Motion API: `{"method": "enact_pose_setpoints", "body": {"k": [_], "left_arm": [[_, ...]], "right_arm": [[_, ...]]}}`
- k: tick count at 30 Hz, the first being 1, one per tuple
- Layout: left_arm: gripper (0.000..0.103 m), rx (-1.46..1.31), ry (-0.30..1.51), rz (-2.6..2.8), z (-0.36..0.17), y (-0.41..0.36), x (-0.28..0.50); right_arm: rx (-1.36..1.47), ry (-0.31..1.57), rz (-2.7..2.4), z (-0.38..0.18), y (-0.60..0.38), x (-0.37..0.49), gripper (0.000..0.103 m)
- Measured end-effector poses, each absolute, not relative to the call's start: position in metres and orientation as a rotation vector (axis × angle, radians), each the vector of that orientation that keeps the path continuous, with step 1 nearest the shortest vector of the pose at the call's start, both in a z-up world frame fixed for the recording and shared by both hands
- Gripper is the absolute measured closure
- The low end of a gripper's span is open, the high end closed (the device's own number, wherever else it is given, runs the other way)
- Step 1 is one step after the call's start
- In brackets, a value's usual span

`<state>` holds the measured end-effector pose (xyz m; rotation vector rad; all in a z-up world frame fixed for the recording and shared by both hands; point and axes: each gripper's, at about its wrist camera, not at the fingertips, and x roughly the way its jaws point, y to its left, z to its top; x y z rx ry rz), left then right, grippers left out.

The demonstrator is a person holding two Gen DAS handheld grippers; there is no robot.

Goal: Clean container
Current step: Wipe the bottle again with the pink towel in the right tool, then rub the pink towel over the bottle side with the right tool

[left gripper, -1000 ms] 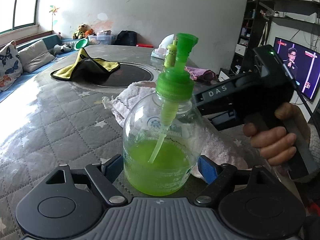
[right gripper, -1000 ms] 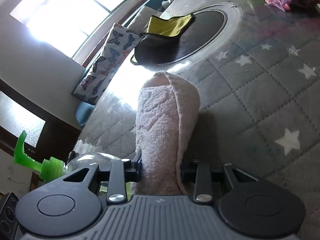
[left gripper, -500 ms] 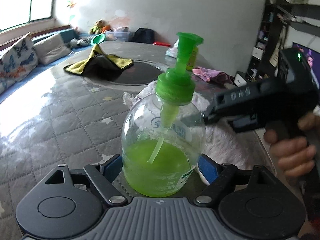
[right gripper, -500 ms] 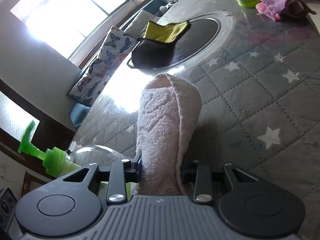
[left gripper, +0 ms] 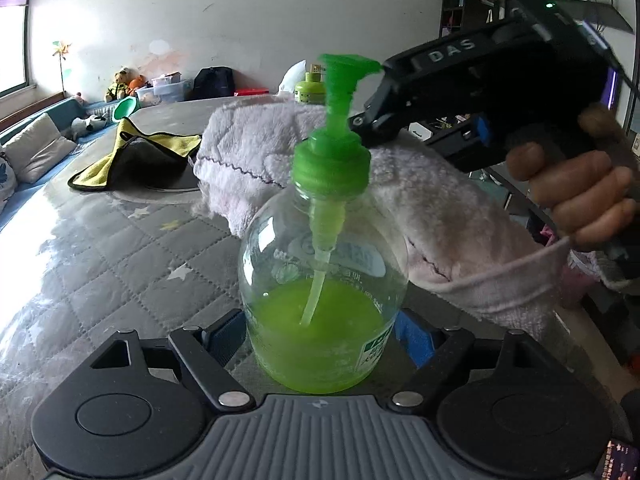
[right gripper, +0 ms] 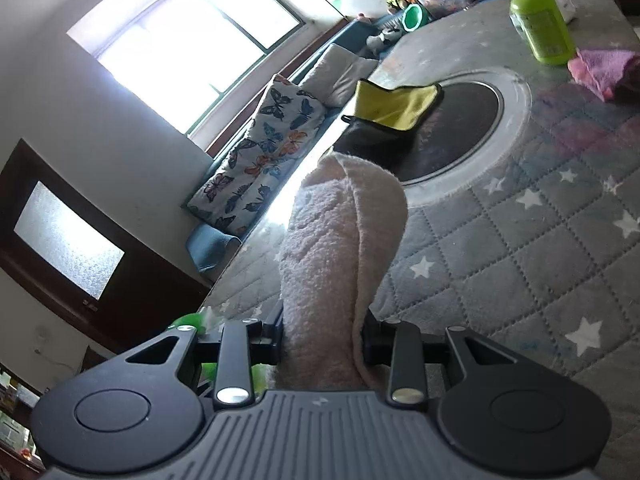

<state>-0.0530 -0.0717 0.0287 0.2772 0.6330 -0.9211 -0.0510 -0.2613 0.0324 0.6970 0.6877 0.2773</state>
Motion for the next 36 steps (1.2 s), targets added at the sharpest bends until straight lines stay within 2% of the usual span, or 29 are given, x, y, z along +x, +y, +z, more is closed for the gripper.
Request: {"method": "enact_pose_setpoints", "body": {"k": [10, 17, 22, 27, 36], "left_arm": [[0.019, 0.266, 0.636, -0.900, 0.028, -0.075, -0.051], [0.019, 0.234, 0.658, -0.839, 0.030, -0.078, -0.056], [0.019, 0.177, 0.655, -0.803, 0.037, -0.074, -0.060], [0.023, 0.197, 0.646, -0.797, 0.037, -0.074, -0.065], [0.024, 0.219, 0.640, -0.825, 0.038, -0.072, -0.063]], "right_arm": [[0.715, 0.793, 0.202, -0.010, -0.268, -0.041, 0.070], [0.708, 0.799, 0.174, -0.025, -0.270, -0.053, 0.069], [0.678, 0.784, 0.149, -0.024, -0.269, -0.066, 0.069], [0.715, 0.766, 0.143, -0.017, -0.273, -0.076, 0.070], [0.758, 0.638, 0.275, 0.030, -0.274, -0.080, 0.070]]}}
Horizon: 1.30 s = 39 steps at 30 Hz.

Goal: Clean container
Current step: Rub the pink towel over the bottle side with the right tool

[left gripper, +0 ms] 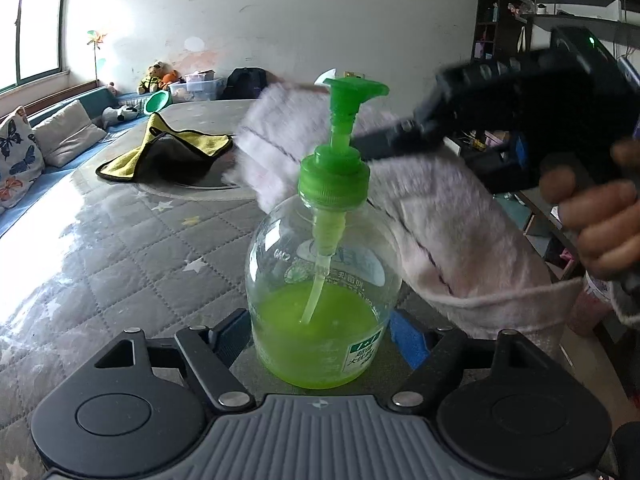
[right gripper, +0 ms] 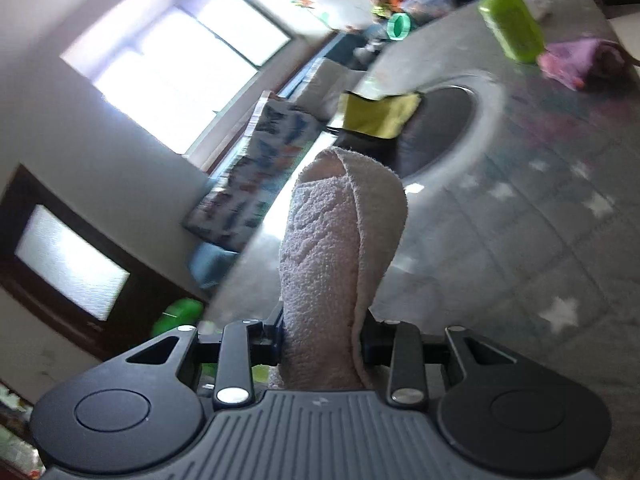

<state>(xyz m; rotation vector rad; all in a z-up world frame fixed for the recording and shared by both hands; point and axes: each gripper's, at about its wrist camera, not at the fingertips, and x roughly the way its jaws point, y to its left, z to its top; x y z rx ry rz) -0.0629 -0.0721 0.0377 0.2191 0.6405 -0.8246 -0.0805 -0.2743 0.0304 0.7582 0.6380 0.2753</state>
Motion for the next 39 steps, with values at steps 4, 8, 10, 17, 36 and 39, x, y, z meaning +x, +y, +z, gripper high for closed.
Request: {"method": "enact_pose_setpoints", "body": {"k": [4, 8, 10, 17, 36, 39], "left_arm": [[0.024, 0.218, 0.638, -0.829, 0.036, -0.071, -0.063], [0.024, 0.219, 0.635, -0.834, 0.036, -0.071, -0.064], [0.024, 0.218, 0.635, -0.836, 0.036, -0.071, -0.064], [0.023, 0.214, 0.638, -0.833, 0.036, -0.071, -0.064], [0.023, 0.195, 0.698, -0.751, 0.032, -0.080, -0.068], [0.024, 0.202, 0.694, -0.765, 0.032, -0.079, -0.067]], "right_arm": [[0.761, 0.651, 0.291, 0.030, -0.269, -0.067, 0.070], [0.777, 0.670, 0.271, 0.018, -0.270, -0.060, 0.070], [0.780, 0.686, 0.254, 0.011, -0.273, -0.058, 0.070], [0.777, 0.782, 0.174, -0.024, -0.276, -0.054, 0.070], [0.785, 0.705, 0.163, -0.001, -0.286, -0.083, 0.070], [0.797, 0.661, 0.220, 0.014, -0.285, -0.084, 0.070]]}}
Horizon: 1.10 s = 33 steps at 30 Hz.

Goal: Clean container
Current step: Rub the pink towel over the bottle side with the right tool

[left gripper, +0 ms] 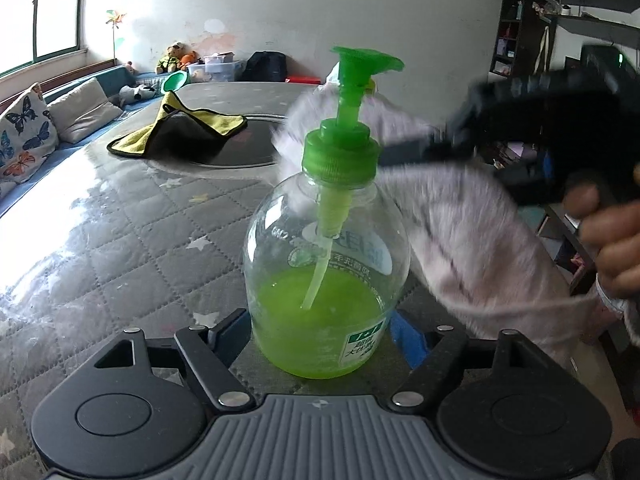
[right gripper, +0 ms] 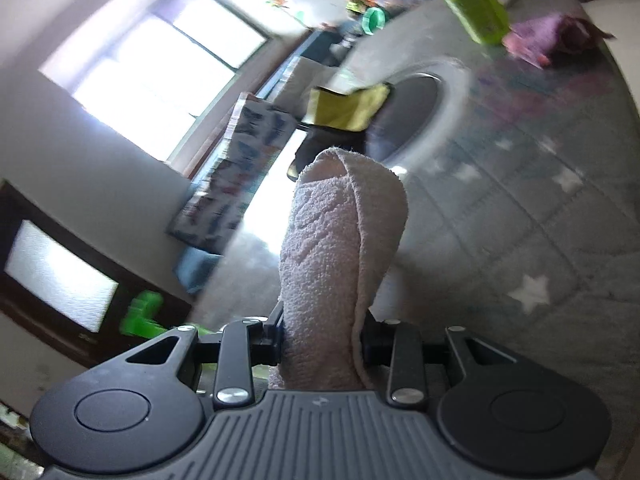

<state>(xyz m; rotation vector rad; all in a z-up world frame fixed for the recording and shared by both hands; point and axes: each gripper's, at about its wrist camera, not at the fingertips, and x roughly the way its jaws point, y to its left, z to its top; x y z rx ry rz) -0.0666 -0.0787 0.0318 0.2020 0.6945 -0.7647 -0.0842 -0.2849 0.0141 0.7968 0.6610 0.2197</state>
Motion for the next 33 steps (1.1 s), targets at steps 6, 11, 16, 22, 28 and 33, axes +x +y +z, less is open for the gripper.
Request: {"method": "enact_pose_setpoints", "body": {"k": [6, 11, 16, 22, 28, 33], "left_arm": [[0.024, 0.222, 0.674, -0.811, 0.030, -0.075, -0.063], [0.024, 0.228, 0.668, -0.842, 0.029, -0.073, -0.053], [0.023, 0.219, 0.667, -0.835, 0.028, -0.077, -0.045], [0.022, 0.209, 0.665, -0.822, 0.025, -0.082, -0.037], [0.021, 0.198, 0.664, -0.801, 0.023, -0.087, -0.031], [0.017, 0.176, 0.672, -0.774, 0.017, -0.093, -0.026]], "right_arm": [[0.793, 0.651, 0.308, 0.027, -0.274, -0.069, 0.070], [0.788, 0.661, 0.280, 0.018, -0.274, -0.052, 0.070], [0.781, 0.693, 0.205, 0.003, -0.278, -0.041, 0.070], [0.739, 0.760, 0.132, -0.020, -0.278, -0.037, 0.070], [0.733, 0.766, 0.106, -0.027, -0.279, -0.044, 0.070], [0.768, 0.758, 0.095, -0.025, -0.281, -0.057, 0.070]]}}
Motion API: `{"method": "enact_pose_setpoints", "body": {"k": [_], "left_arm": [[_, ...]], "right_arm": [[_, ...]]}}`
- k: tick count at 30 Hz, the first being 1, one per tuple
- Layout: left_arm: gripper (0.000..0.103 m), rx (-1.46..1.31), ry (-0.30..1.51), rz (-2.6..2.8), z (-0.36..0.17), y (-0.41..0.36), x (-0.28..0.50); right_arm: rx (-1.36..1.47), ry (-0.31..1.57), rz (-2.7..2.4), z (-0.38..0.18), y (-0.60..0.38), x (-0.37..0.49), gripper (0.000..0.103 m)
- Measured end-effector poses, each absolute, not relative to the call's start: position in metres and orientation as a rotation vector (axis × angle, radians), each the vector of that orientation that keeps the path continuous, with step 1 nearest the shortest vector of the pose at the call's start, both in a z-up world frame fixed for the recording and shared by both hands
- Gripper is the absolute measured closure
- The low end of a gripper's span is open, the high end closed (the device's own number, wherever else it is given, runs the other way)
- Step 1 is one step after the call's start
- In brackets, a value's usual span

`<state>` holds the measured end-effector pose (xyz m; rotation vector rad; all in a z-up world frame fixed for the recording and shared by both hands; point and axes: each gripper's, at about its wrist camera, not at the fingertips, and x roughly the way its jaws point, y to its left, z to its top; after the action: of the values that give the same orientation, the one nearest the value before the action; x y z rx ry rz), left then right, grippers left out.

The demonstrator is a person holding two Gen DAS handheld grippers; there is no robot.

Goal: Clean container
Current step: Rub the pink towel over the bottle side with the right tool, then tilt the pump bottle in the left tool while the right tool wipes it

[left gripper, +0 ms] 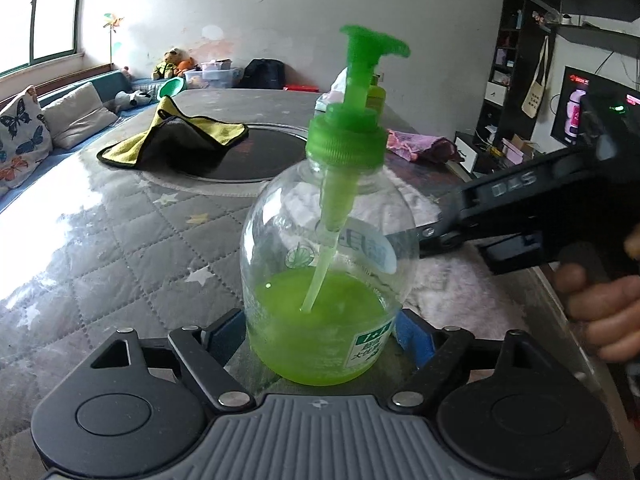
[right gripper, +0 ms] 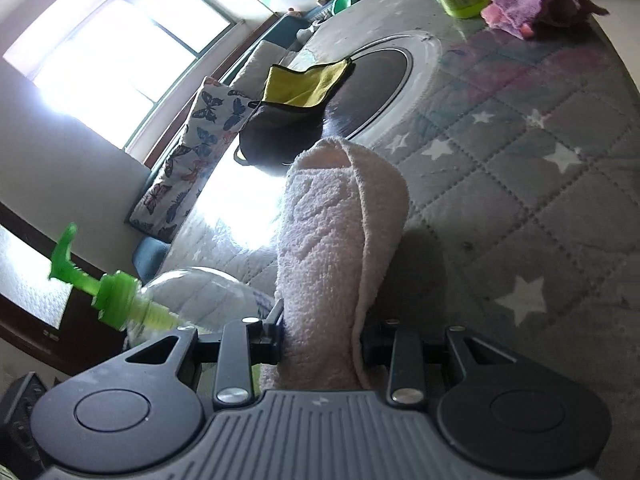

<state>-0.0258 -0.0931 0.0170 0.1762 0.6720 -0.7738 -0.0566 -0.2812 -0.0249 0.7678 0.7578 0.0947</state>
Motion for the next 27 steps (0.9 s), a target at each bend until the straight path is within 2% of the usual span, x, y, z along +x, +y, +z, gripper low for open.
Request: {"method": "enact_pose_setpoints", "body": {"k": [13, 27], "left_arm": [[0.015, 0.172, 0.653, -0.757, 0.004, -0.103, -0.015], [0.012, 0.257, 0.632, -0.729, -0.002, -0.116, -0.018]], "right_arm": [[0.797, 0.624, 0.166, 0.020, -0.278, -0.053, 0.070], [0.852, 0.733, 0.094, -0.033, -0.282, -0.023, 0.069]]}}
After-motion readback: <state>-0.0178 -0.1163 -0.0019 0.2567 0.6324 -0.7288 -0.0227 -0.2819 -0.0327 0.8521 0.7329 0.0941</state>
